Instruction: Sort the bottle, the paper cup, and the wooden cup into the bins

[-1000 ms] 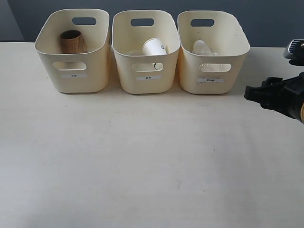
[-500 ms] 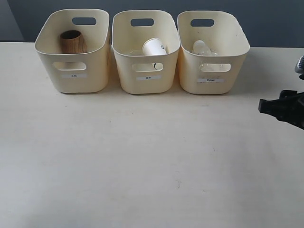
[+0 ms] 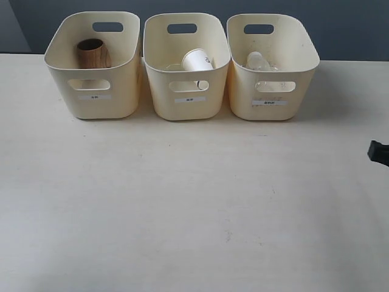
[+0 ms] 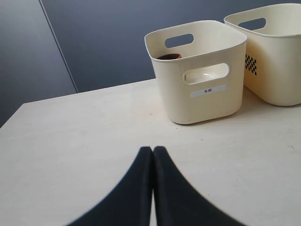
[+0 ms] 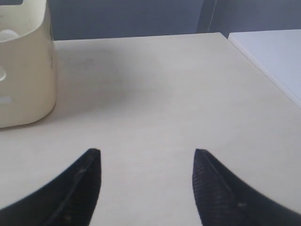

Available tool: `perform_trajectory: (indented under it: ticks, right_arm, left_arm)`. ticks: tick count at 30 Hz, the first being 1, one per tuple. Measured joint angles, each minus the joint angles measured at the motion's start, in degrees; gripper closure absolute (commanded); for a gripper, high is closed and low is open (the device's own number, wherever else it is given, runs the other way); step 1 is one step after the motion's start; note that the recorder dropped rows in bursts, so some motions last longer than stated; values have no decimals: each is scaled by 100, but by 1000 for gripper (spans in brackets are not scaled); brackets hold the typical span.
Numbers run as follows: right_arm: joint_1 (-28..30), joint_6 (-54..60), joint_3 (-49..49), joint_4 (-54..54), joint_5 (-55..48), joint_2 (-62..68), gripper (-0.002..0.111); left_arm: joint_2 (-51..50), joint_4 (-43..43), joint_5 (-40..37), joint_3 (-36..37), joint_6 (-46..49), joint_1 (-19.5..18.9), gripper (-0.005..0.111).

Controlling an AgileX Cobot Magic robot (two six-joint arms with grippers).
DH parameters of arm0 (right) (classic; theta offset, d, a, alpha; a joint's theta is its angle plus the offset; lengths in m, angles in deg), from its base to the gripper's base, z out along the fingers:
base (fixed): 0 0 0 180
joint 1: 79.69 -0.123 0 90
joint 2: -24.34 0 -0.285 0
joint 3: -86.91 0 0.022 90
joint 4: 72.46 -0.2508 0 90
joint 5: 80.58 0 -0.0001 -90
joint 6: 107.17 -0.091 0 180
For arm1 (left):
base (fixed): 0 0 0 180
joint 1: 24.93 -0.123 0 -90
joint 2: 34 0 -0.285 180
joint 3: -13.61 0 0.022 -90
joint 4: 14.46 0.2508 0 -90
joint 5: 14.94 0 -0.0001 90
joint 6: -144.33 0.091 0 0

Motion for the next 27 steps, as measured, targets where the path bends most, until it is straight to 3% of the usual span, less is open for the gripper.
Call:
perform_trajectory:
  ticks: [5,10,19,27]
  right_arm:
    - [112,0,404,-78,120,-913,53]
    - [657,0,803,-154,675,-2116,53]
    - [2056,0,1145,-101,2589,-4561,53]
    - [2455,74,1158,-62,4052,-5485,53]
  left_arm:
    - [0,0,0,0,0,0,107]
    - [0,0,0,0,0,0,107]
    - [0,0,0,0,0,0,107]
    - [0,0,0,0,0,0,107]
